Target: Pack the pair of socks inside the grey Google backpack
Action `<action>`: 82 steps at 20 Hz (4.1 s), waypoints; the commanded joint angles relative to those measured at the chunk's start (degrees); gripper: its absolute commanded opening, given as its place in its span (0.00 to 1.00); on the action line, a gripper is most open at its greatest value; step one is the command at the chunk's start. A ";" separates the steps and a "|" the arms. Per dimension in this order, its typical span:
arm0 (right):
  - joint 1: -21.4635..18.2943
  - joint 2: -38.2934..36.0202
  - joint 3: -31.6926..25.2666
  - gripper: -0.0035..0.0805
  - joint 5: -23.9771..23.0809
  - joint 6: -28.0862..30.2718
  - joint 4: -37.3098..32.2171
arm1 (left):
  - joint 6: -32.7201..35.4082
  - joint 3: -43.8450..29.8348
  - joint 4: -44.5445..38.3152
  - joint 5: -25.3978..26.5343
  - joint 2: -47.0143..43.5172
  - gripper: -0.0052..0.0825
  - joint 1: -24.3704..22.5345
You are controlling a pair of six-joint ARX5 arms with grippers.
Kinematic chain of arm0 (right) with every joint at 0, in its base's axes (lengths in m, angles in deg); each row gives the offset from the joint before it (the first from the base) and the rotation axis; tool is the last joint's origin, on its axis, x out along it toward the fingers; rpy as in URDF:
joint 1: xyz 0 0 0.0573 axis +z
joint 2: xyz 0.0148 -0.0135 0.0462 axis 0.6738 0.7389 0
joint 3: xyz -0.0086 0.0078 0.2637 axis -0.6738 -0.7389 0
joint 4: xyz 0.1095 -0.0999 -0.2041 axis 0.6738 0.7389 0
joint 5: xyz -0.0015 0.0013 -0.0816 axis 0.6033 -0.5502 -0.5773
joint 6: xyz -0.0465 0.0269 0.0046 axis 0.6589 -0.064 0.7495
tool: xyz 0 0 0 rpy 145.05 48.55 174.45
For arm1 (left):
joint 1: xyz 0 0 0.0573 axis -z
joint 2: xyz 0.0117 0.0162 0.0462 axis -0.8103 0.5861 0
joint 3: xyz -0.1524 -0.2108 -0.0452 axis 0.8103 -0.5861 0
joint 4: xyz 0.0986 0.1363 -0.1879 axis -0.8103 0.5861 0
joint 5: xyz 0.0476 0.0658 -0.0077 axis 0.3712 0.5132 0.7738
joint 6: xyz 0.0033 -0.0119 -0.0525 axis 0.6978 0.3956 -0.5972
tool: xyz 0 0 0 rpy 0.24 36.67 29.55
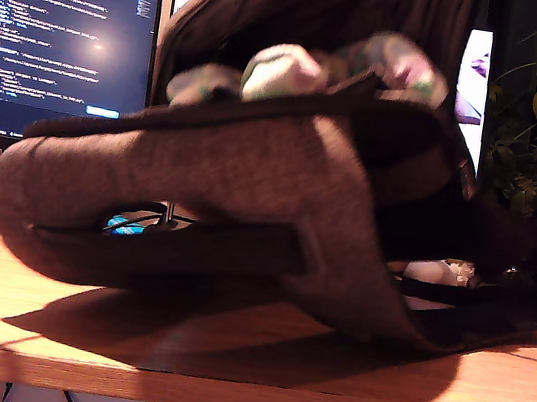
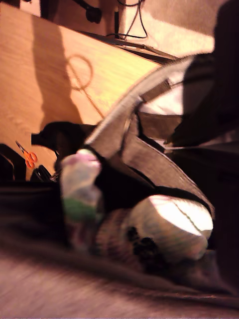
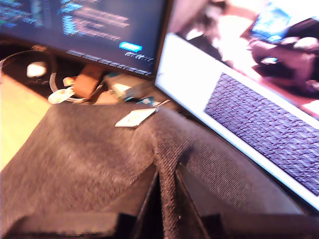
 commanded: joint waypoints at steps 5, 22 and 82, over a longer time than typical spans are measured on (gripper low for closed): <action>0.11 -2.75 6.80 0.03 0.02 -0.42 -1.53 | 0.28 0.55 2.05 1.05 -1.05 0.04 0.22; 0.77 4.26 5.44 0.03 0.61 -2.89 14.93 | -1.75 0.55 4.20 5.92 -6.03 0.04 -3.89; -2.36 -36.54 -61.46 0.03 -15.87 -15.02 -34.71 | -3.08 -14.56 -14.05 -14.73 -15.08 0.04 -30.62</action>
